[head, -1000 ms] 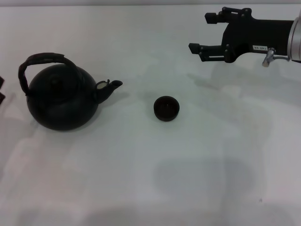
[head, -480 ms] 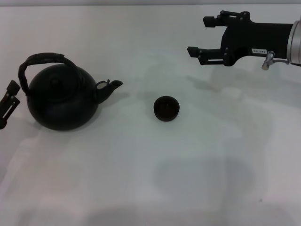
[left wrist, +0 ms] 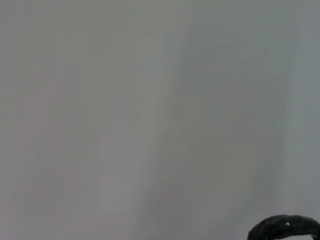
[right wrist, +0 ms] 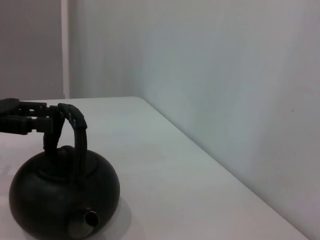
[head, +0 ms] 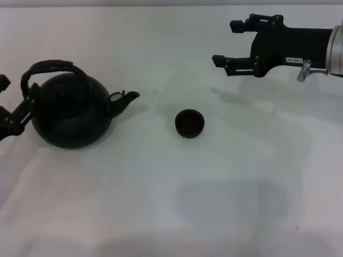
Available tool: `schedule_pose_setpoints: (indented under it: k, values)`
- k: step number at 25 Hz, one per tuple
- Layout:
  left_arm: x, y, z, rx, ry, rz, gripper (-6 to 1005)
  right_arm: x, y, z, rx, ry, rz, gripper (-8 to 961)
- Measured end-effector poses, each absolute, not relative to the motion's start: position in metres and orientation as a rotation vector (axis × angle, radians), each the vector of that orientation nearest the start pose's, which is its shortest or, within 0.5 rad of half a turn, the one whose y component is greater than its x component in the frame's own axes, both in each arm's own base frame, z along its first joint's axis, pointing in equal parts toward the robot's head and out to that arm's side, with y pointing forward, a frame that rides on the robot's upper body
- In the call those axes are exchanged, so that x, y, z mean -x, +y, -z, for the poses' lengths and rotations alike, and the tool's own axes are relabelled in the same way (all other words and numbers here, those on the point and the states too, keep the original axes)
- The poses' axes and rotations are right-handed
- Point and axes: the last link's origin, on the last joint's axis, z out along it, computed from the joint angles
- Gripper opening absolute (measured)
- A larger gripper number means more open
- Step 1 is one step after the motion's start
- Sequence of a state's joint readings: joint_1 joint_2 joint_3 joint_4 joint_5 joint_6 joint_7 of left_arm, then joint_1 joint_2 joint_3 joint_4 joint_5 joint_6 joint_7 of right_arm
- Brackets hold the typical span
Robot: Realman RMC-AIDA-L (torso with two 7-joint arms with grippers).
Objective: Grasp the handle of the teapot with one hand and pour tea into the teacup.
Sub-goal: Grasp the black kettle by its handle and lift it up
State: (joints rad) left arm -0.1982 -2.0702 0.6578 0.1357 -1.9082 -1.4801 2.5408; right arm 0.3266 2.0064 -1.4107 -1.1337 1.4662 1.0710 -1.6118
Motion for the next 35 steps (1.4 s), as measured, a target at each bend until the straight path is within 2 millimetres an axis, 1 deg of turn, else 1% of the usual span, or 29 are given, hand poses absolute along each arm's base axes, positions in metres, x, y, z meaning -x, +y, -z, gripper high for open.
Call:
schedule_pose_setpoints:
  k: [10,16,19,24,29,32,35]
  values:
    - [0.366,0.249,0.009,1.885,-0.737,0.852,788,-0.216,0.352,0.000,2.613,0.277,-0.426,843]
    - [0.358,0.256,0.014,1.902,-0.735,0.870,787,-0.218,0.355,0.002,2.603,0.295,-0.427,843]
    - [0.353,0.255,0.020,1.924,-0.729,0.891,787,-0.219,0.357,0.003,2.599,0.303,-0.425,843]
    - [0.348,0.247,0.031,1.927,-0.715,0.901,632,-0.219,0.359,0.004,2.592,0.304,-0.422,843]
    - [0.354,0.241,0.028,1.895,-0.730,0.892,436,-0.220,0.359,0.004,2.587,0.307,-0.420,843]
    - [0.357,0.240,0.025,1.866,-0.740,0.889,438,-0.221,0.359,0.004,2.587,0.308,-0.418,843]
    - [0.360,0.238,0.024,1.849,-0.748,0.885,498,-0.221,0.359,0.004,2.587,0.309,-0.417,842]
